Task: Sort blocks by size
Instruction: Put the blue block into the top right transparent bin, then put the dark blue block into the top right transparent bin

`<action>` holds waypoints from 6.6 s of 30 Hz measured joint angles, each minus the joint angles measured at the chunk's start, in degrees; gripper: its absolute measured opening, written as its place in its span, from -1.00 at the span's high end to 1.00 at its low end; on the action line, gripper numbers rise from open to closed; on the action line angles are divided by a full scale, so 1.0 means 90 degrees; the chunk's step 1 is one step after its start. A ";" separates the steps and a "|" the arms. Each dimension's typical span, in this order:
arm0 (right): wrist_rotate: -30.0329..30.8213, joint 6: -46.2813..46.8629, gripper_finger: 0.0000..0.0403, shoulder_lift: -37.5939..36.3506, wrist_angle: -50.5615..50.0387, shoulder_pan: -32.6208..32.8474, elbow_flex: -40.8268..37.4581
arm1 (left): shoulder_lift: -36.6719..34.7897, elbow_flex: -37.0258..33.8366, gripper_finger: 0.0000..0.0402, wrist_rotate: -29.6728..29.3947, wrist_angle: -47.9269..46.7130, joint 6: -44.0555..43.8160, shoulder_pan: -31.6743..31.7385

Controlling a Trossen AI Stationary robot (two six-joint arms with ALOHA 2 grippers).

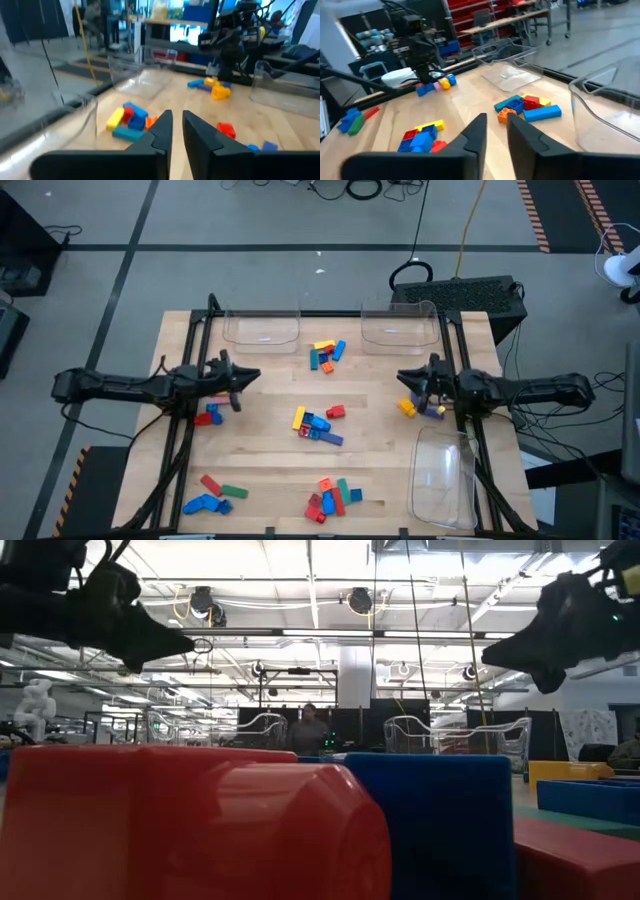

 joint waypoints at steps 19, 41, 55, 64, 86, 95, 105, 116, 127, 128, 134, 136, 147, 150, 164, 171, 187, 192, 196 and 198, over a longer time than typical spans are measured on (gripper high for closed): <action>-0.0221 0.1457 0.20 0.4043 -0.4711 -0.0898 0.3560 | 0.2701 0.2205 0.58 -0.0092 0.0157 0.0995 0.0160; -0.1038 0.0767 0.12 0.6177 -0.6743 -0.2540 0.4023 | 0.3042 0.4078 0.58 0.0104 -0.0732 0.1234 0.1005; -0.1058 -0.0024 -0.02 0.7204 -0.6255 -0.3041 0.4023 | 0.3376 0.4076 0.58 0.0377 -0.1185 0.2033 0.1012; -0.1046 -0.0256 -0.02 0.7765 -0.5936 -0.3217 0.4023 | 0.3636 0.4073 0.58 0.0608 -0.1607 0.1770 0.1213; -0.1554 -0.0247 0.63 0.7903 -0.5810 -0.3368 0.4107 | 0.5071 0.4252 0.58 0.2098 -0.2093 0.1739 0.2144; -0.1887 -0.0191 0.62 0.7505 -0.5881 -0.3232 0.5102 | 0.5896 0.4379 0.58 0.2097 -0.1749 0.2570 0.2204; -0.2009 -0.0322 0.61 0.7398 -0.6155 -0.3371 0.6383 | 0.5911 0.4384 0.58 0.2093 -0.1131 0.2567 0.2203; -0.1454 0.0268 0.61 0.7412 -0.5773 -0.4689 0.6641 | 0.5911 0.4384 0.58 0.1917 -0.0964 0.2574 0.2205; -0.1851 0.1082 0.61 0.8008 -0.5327 -0.5574 0.6643 | 0.5911 0.4384 0.58 0.1923 -0.0722 0.2624 0.2203; -0.1889 0.1083 0.61 0.8069 -0.5309 -0.5589 0.6657 | 0.5911 0.4384 0.58 0.1923 -0.0698 0.2625 0.2203; -0.1841 0.1082 0.61 0.8488 -0.5668 -0.5590 0.7267 | 0.5911 0.4384 0.58 0.1923 -0.0632 0.2670 0.2205; -0.1819 0.1082 0.61 0.8746 -0.5840 -0.5592 0.7618 | 0.5911 0.4384 0.58 0.1923 -0.0591 0.2786 0.2205; -0.1874 0.1073 0.59 1.0452 -0.6620 -0.5530 0.9155 | 0.5911 0.4384 0.58 0.1921 -0.0608 0.2783 0.2205; -0.1874 0.1018 0.56 1.0604 -0.6606 -0.5510 0.9266 | 0.5911 0.4384 0.58 0.1921 -0.0664 0.2781 0.2203; -0.1842 0.0443 0.03 1.0639 -0.6648 -0.5512 0.9268 | 0.5911 0.4384 0.58 0.1920 -0.0705 0.2776 0.2204; -0.1811 0.0069 0.04 1.0165 -0.7435 -0.5358 0.9268 | 0.5911 0.4384 0.58 0.1919 -0.0395 0.2776 0.2205; -0.1403 0.0101 0.19 0.8397 -0.9972 -0.4355 0.9170 | 0.5911 0.4384 0.58 0.1921 -0.0480 0.2732 0.2023; -0.1380 0.0305 0.20 0.8050 -1.0109 -0.3744 0.8548 | 0.5911 0.4384 0.58 0.1919 -0.0492 0.2730 0.2018; -0.1541 0.1061 0.20 0.7973 -1.0017 -0.3207 0.7747 | 0.5911 0.4384 0.58 0.1919 -0.0497 0.2730 0.2016; -0.1548 0.1466 0.20 0.7970 -0.9762 -0.2935 0.7300 | 0.5911 0.4384 0.58 0.1919 -0.0499 0.2730 0.2018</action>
